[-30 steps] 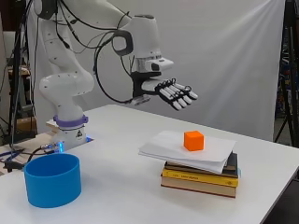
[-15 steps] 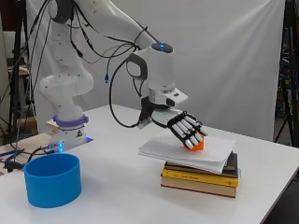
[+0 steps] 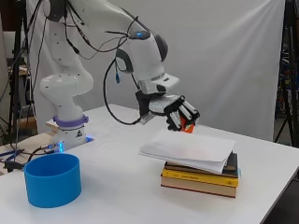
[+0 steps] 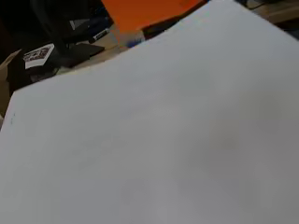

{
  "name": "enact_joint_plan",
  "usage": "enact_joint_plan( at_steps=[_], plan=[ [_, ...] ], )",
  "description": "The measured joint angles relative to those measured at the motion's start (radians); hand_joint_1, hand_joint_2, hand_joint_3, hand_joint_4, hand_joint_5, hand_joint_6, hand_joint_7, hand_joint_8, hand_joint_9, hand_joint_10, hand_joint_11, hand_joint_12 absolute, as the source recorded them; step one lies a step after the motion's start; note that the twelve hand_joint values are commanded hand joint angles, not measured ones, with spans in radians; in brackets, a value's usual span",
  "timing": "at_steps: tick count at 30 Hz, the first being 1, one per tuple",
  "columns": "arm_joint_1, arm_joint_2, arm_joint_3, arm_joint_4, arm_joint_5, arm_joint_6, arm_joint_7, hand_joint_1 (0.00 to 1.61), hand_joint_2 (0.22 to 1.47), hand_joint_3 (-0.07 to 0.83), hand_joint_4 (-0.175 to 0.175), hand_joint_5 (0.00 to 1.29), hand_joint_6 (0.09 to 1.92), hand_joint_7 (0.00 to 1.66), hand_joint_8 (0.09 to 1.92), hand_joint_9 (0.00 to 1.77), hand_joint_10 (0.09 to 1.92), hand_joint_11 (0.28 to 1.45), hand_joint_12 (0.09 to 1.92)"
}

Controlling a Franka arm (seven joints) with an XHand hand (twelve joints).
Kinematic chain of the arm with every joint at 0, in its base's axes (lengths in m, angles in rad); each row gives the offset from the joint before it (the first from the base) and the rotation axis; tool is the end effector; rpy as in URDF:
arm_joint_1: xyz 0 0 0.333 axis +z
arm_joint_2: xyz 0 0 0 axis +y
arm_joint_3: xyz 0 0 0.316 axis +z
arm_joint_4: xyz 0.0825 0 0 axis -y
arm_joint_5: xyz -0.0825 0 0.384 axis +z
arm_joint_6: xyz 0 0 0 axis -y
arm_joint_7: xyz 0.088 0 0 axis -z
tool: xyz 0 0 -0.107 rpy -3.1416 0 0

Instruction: Teleoperate dual arm-hand system to pick and place objects

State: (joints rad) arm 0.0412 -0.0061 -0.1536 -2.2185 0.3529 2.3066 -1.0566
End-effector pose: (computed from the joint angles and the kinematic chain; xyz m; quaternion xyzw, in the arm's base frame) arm 0.5334 -0.0532 0.3885 -0.9265 -0.3478 -0.1136 0.0879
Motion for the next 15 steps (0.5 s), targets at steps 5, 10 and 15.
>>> enact_joint_plan(
  at_steps=[5,10,15],
  plan=[
    [-0.019,-0.069,-0.026,0.015,-0.152,-0.021,0.085,0.97,1.17,-0.002,0.175,0.88,1.15,1.21,1.92,1.52,1.92,1.17,1.79],
    [-0.047,-0.152,-0.076,0.03,-0.293,-0.063,0.12,0.98,1.16,-0.001,0.175,0.89,1.11,1.24,1.92,1.54,1.92,1.18,1.8],
    [-0.082,-0.276,-0.12,-0.024,-0.416,-0.078,0.14,0.98,1.15,-0.001,0.175,0.9,1.1,1.25,1.92,1.56,1.92,1.19,1.79]
  ],
)
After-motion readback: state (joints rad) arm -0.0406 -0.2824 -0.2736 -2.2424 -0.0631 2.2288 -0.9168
